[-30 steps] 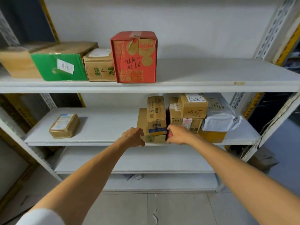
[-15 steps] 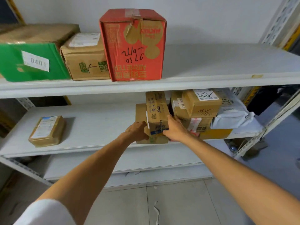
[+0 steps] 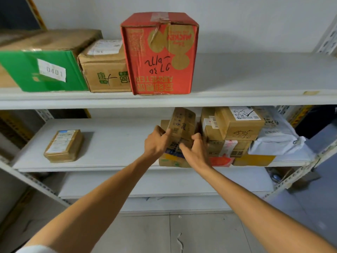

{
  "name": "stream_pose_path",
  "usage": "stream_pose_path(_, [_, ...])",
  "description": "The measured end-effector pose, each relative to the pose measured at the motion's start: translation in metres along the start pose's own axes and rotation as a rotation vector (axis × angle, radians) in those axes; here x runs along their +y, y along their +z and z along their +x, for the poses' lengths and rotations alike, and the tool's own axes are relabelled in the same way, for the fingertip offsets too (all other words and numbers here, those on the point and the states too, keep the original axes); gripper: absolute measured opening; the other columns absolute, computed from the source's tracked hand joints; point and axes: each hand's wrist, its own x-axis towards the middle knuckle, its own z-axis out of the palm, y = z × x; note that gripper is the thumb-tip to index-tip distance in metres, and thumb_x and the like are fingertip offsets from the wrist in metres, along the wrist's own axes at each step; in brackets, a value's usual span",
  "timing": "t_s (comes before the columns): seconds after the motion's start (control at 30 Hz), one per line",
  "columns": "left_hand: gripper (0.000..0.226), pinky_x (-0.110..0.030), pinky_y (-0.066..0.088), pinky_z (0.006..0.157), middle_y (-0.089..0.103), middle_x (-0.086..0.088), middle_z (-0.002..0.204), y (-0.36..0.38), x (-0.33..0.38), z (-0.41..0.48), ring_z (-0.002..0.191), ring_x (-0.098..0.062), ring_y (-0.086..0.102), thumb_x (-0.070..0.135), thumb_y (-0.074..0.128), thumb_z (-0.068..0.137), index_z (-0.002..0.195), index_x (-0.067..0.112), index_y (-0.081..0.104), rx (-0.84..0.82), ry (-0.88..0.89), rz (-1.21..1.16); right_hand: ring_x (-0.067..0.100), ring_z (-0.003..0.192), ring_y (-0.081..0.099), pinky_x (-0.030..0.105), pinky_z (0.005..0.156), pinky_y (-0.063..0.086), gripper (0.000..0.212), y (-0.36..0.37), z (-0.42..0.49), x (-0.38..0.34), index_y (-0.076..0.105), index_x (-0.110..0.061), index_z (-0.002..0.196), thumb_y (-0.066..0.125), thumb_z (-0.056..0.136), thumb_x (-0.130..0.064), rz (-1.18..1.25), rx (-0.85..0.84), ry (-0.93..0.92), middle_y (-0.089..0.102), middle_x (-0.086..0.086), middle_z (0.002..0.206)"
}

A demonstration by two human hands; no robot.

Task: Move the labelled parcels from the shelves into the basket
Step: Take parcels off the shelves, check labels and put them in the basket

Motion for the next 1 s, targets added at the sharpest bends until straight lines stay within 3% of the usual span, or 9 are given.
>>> stream_pose_path(0.13, [0.065, -0.038, 0.055, 0.082, 0.066, -0.013, 0.114, 0.016, -0.036, -0.011, 0.095, -0.028, 0.067, 0.060, 0.054, 0.086, 0.131, 0.013, 0.047, -0.063, -0.096, -0.123, 0.021, 0.085, 0.054, 0.022, 0.055, 0.036, 0.028, 0.005, -0.003, 0.014, 0.043, -0.010, 0.099, 0.057, 0.095, -0.034, 0.068, 0.068, 0.044, 0.051, 0.004, 0.096])
stream_pose_path(0.27, [0.069, -0.041, 0.055, 0.090, 0.065, -0.011, 0.119, 0.027, -0.050, -0.023, 0.100, -0.026, 0.066, 0.054, 0.061, 0.084, 0.140, 0.019, 0.043, -0.150, -0.109, -0.186, 0.025, 0.103, 0.055, 0.029, 0.075, 0.043, 0.041, 0.002, -0.004, 0.030, 0.046, -0.007, 0.120, 0.063, 0.092, -0.033, 0.027, -0.038, 0.125, 0.054, 0.009, 0.116])
stream_pose_path(0.4, [0.045, -0.032, 0.051, 0.078, 0.063, -0.007, 0.115, 0.027, -0.047, -0.027, 0.099, -0.023, 0.064, 0.047, 0.051, 0.093, 0.128, 0.018, 0.046, -0.223, -0.100, -0.303, 0.024, 0.123, 0.053, 0.032, 0.088, 0.045, 0.059, -0.004, -0.005, 0.025, 0.028, -0.016, 0.149, 0.057, 0.097, -0.021, 0.025, -0.129, 0.103, 0.049, 0.006, 0.142])
stream_pose_path(0.5, [0.030, -0.054, 0.039, 0.097, 0.053, -0.001, 0.121, 0.027, -0.049, -0.026, 0.114, -0.025, 0.053, 0.040, 0.038, 0.101, 0.122, 0.021, 0.049, -0.291, -0.258, -0.549, 0.020, 0.118, 0.057, 0.016, 0.071, 0.045, 0.068, -0.008, -0.008, 0.022, 0.017, -0.028, 0.154, 0.055, 0.098, -0.022, -0.014, -0.190, 0.042, 0.047, 0.000, 0.146])
stream_pose_path(0.57, [0.026, -0.068, 0.023, 0.106, 0.053, -0.006, 0.128, 0.025, -0.058, -0.024, 0.126, -0.034, 0.045, 0.033, 0.038, 0.102, 0.123, 0.024, 0.051, -0.330, -0.310, -0.624, 0.018, 0.116, 0.058, 0.014, 0.067, 0.043, 0.060, -0.009, -0.009, 0.022, 0.028, -0.025, 0.150, 0.055, 0.097, -0.034, -0.021, -0.239, 0.021, 0.051, -0.003, 0.141])
stream_pose_path(0.67, [0.036, -0.071, 0.019, 0.106, 0.047, -0.012, 0.141, 0.023, -0.072, -0.022, 0.134, -0.039, 0.036, 0.009, 0.038, 0.100, 0.128, 0.028, 0.052, -0.333, -0.328, -0.722, 0.018, 0.113, 0.058, 0.020, 0.075, 0.046, 0.058, -0.008, -0.013, 0.023, 0.049, -0.021, 0.125, 0.071, 0.080, -0.050, 0.020, -0.232, -0.040, 0.057, -0.006, 0.125])
stream_pose_path(0.8, [0.062, -0.070, 0.023, 0.102, 0.041, -0.015, 0.144, 0.021, -0.076, -0.023, 0.133, -0.041, 0.036, -0.001, 0.045, 0.096, 0.145, 0.032, 0.029, -0.345, -0.305, -0.724, 0.015, 0.107, 0.049, 0.028, 0.080, 0.047, 0.086, 0.001, -0.020, 0.026, 0.038, -0.021, 0.119, 0.086, 0.056, -0.056, -0.032, -0.201, -0.054, 0.049, -0.003, 0.119])
stream_pose_path(0.87, [0.074, -0.064, 0.035, 0.094, 0.041, -0.015, 0.142, 0.022, -0.079, -0.022, 0.127, -0.040, 0.042, 0.000, 0.052, 0.093, 0.151, 0.029, 0.016, -0.368, -0.341, -0.723, 0.016, 0.109, 0.047, 0.027, 0.081, 0.044, 0.097, 0.003, -0.020, 0.028, 0.031, -0.019, 0.122, 0.090, 0.052, -0.051, 0.026, -0.182, -0.027, 0.045, 0.000, 0.120])
stream_pose_path(1.0, [0.065, -0.036, 0.052, 0.066, 0.052, -0.017, 0.130, 0.023, -0.084, -0.033, 0.106, -0.033, 0.057, 0.004, 0.062, 0.088, 0.144, 0.013, 0.032, -0.284, -0.383, -0.745, 0.015, 0.111, 0.043, 0.023, 0.083, 0.040, 0.098, 0.003, -0.024, 0.035, 0.027, -0.017, 0.129, 0.090, 0.059, -0.042, 0.078, -0.279, -0.010, 0.040, 0.001, 0.123])
